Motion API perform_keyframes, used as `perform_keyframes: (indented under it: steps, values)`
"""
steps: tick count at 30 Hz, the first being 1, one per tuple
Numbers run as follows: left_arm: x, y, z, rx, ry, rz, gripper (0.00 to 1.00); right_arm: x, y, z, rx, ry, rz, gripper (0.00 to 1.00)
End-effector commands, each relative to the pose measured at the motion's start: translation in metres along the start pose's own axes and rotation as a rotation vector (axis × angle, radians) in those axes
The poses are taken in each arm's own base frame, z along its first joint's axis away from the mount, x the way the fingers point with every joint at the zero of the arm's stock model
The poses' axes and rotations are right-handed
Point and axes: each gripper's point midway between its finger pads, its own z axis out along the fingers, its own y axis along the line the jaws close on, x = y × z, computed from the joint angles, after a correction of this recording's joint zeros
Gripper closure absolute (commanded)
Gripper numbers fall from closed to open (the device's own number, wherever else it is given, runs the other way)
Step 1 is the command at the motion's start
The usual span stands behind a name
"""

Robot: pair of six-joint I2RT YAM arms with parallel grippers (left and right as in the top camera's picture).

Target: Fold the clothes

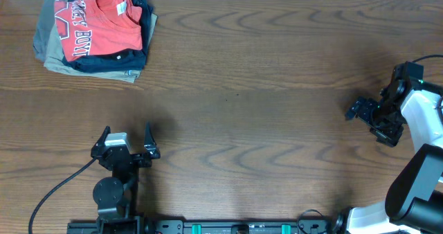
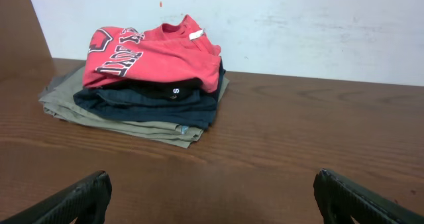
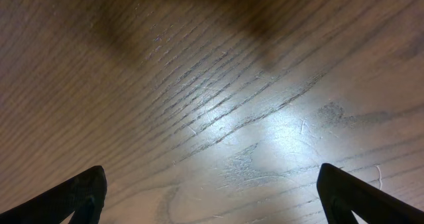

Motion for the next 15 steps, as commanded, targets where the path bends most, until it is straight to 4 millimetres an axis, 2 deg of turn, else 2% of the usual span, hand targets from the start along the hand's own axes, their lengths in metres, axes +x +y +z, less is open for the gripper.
perform_keyframes:
  steps: [1, 15]
  values:
    - [0.015, 0.0014, 0.0012, -0.003, 0.041, 0.008, 0.02, -0.0039, 0.0006, -0.0026, -0.004, -0.01, -0.005, 0.01]
    - [0.015, 0.0014, 0.0012, -0.003, 0.041, 0.008, 0.02, -0.0033, 0.0004, -0.0035, -0.004, -0.012, -0.005, 0.01]
